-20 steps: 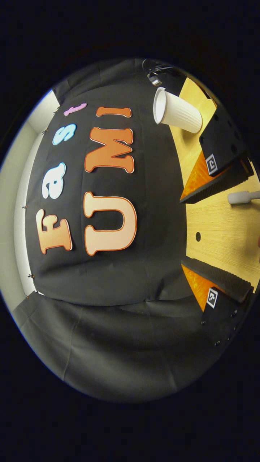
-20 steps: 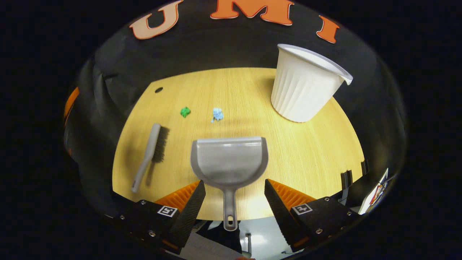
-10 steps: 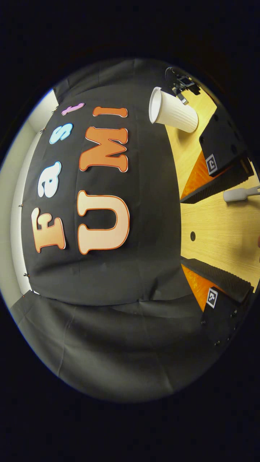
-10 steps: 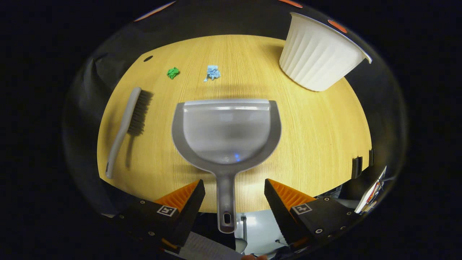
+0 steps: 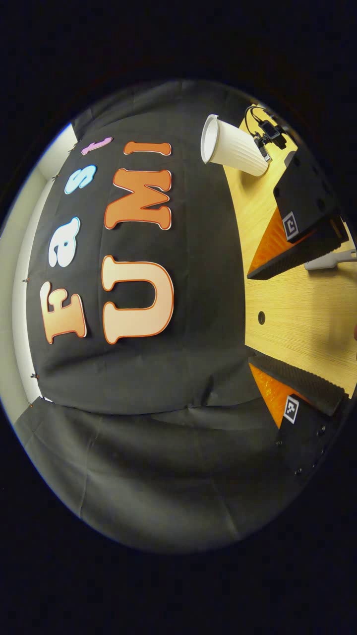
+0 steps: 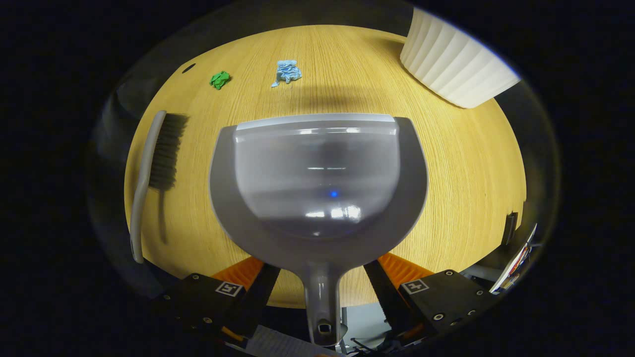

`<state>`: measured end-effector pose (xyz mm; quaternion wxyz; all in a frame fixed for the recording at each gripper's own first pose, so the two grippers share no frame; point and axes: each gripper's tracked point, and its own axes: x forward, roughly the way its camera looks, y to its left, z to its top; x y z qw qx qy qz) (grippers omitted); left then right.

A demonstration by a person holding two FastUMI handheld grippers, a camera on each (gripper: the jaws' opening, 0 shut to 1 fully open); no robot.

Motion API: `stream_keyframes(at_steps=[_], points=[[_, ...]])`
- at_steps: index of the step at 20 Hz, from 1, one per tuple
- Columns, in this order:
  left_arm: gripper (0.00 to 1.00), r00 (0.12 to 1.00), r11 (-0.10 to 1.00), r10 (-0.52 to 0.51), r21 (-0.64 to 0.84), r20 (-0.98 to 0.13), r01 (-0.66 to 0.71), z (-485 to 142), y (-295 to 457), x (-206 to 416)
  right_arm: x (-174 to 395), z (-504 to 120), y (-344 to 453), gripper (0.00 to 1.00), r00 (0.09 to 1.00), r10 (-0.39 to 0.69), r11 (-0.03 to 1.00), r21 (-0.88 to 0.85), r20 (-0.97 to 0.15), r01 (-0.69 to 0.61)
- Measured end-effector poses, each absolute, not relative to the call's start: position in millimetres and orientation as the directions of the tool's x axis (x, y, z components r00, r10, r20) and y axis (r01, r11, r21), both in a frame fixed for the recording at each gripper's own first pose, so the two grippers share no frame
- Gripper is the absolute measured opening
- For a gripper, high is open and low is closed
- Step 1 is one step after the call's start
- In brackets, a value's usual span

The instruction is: Pick up the small broom and dustpan from the desktop, sweep the trash into the dustpan with the broom, and then empty the trash into the garbage bin.

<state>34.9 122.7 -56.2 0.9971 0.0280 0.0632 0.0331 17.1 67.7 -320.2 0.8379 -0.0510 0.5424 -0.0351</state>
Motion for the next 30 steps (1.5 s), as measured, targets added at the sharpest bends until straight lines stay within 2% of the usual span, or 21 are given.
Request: stream_keyframes(at_steps=[3, 5, 6, 8, 9, 10, 11, 12, 13, 17, 19, 24, 28, 30], points=[[0.99, 0.988, 0.995, 0.086, 0.069, -0.125, -0.078, -57, 128, 36, 19, -325, 65, 1.00, 0.407, -0.121, 0.990, -0.142, -0.905, -0.021], [0.98, 0.987, 0.995, 0.089, 0.066, -0.134, -0.080, -60, 127, 36, 19, -329, 66, 0.94, 0.399, -0.119, 0.990, -0.140, -0.909, -0.024], [0.98, 0.986, 0.995, 0.089, 0.066, -0.138, -0.081, -62, 127, 36, 24, -329, 65, 0.81, 0.411, -0.121, 0.989, -0.143, -0.903, -0.022], [0.99, 0.986, 0.994, 0.091, 0.066, -0.141, -0.083, -63, 127, 37, 29, -326, 64, 0.67, 0.441, -0.120, 0.988, -0.150, -0.890, -0.033], [0.99, 0.985, 0.994, 0.091, 0.067, -0.145, -0.082, -64, 127, 37, 32, -325, 63, 0.47, 0.458, -0.121, 0.988, -0.150, -0.881, -0.027], [0.98, 0.985, 0.994, 0.090, 0.068, -0.148, -0.080, -66, 126, 38, 32, -325, 63, 0.35, 0.459, -0.121, 0.988, -0.153, -0.880, -0.034], [0.99, 0.985, 0.995, 0.089, 0.068, -0.150, -0.079, -66, 125, 38, 32, -323, 62, 0.39, 0.470, -0.124, 0.987, -0.157, -0.874, -0.032], [0.99, 0.985, 0.995, 0.088, 0.069, -0.151, -0.078, -66, 125, 38, 32, -323, 61, 0.32, 0.478, -0.126, 0.986, -0.165, -0.869, -0.038], [0.98, 0.985, 0.994, 0.087, 0.071, -0.152, -0.077, -65, 124, 39, 32, -323, 60, 0.31, 0.488, -0.135, 0.983, -0.177, -0.862, -0.041], [0.98, 0.983, 0.995, 0.076, 0.070, -0.165, -0.065, -67, 116, 40, 32, -325, 59, 0.29, 0.486, -0.136, 0.981, -0.184, -0.863, -0.054], [0.98, 0.977, 0.996, 0.063, 0.077, -0.205, -0.048, -76, 109, 40, 31, -325, 59, 0.28, 0.484, -0.134, 0.983, -0.179, -0.865, -0.048], [0.98, 0.911, 0.998, 0.001, 0.051, -0.413, 0.022, -136, 80, 36, 32, -329, 60, 0.28, 0.474, -0.128, 0.984, -0.172, -0.871, -0.050], [0.97, 0.732, 0.999, -0.053, -0.046, -0.679, 0.030, -216, 55, 12, 36, -331, 59, 0.28, 0.468, -0.130, 0.981, -0.183, -0.874, -0.070], [0.98, 0.641, 0.997, -0.082, -0.061, -0.763, 0.054, -247, 50, 1, 37, -333, 59, 0.28, 0.458, -0.132, 0.979, -0.187, -0.879, -0.078]])
